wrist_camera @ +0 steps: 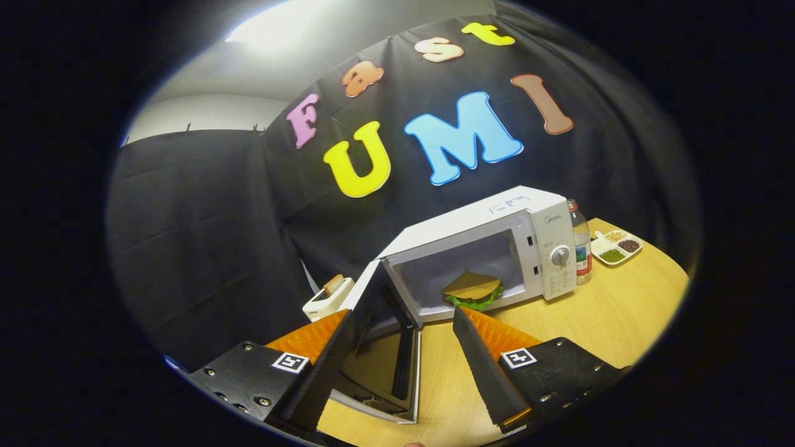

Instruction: Open the microwave, put the food inside, and close the microwave door.

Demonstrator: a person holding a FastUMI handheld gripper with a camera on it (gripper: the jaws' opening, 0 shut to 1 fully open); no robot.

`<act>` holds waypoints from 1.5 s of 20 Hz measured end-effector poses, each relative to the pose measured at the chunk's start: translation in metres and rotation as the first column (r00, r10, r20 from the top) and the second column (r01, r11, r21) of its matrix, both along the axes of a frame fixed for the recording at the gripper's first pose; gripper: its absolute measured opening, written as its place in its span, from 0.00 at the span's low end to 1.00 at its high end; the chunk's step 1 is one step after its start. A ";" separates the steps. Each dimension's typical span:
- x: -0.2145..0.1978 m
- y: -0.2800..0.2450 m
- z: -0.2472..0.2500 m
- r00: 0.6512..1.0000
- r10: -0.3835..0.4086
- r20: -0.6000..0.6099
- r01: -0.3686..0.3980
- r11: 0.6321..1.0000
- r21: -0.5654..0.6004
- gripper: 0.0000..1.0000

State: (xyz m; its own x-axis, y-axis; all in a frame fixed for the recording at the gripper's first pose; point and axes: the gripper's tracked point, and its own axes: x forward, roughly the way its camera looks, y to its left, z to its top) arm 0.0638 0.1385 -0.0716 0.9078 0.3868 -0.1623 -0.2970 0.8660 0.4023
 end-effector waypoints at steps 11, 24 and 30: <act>-0.097 0.124 0.005 0.920 0.381 0.096 -0.371 0.923 -0.104 0.97; -0.062 0.141 -0.094 0.911 0.395 -0.118 -0.411 0.892 -0.190 0.01; -0.042 0.105 -0.100 0.936 0.326 -0.133 -0.347 0.919 -0.187 0.01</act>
State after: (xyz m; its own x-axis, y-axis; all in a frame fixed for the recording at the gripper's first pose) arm 0.0219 0.2439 -0.1718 0.7055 0.6158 -0.3509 -0.5541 0.7879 0.2687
